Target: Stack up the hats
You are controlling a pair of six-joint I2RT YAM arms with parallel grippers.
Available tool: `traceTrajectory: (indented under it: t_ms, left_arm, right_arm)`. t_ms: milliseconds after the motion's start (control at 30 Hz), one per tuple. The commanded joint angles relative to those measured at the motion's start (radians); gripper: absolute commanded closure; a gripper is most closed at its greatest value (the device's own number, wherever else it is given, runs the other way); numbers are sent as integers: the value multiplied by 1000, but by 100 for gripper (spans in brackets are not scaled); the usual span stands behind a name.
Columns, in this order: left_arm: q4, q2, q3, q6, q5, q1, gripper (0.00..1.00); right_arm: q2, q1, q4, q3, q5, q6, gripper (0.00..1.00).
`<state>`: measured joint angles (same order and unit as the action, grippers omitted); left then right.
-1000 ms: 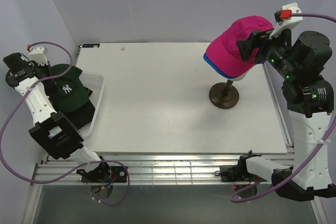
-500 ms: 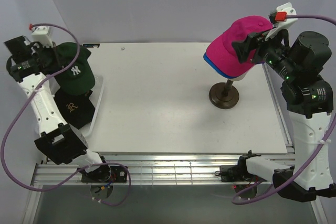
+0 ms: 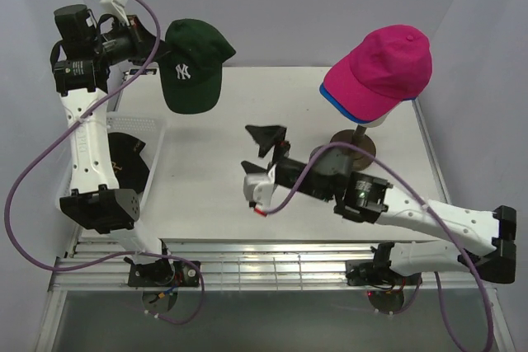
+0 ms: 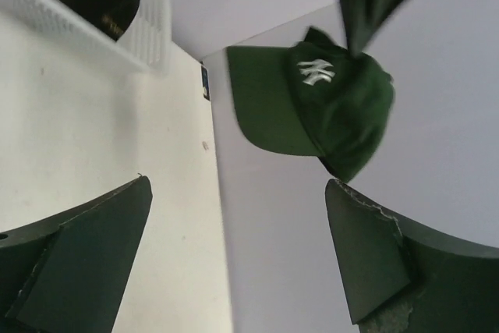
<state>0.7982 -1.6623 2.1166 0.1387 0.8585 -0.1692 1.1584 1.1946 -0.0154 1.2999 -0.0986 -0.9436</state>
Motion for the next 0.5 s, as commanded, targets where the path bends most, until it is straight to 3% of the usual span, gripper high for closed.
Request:
traceTrajectory:
  t_ms: [0, 100, 267, 467]
  left_arm:
    - [-63, 29, 16, 120, 97, 14, 100]
    - [-80, 45, 2, 147, 134, 23, 100]
    - [-108, 102, -49, 150, 146, 27, 100]
    - [-129, 141, -78, 174, 180, 25, 100]
  right_arm:
    - [-74, 77, 546, -308, -90, -579, 3]
    - [42, 94, 818, -386, -160, -775, 5]
    - [228, 94, 899, -321, -127, -894, 7]
    - [457, 39, 1166, -223, -194, -1009, 7]
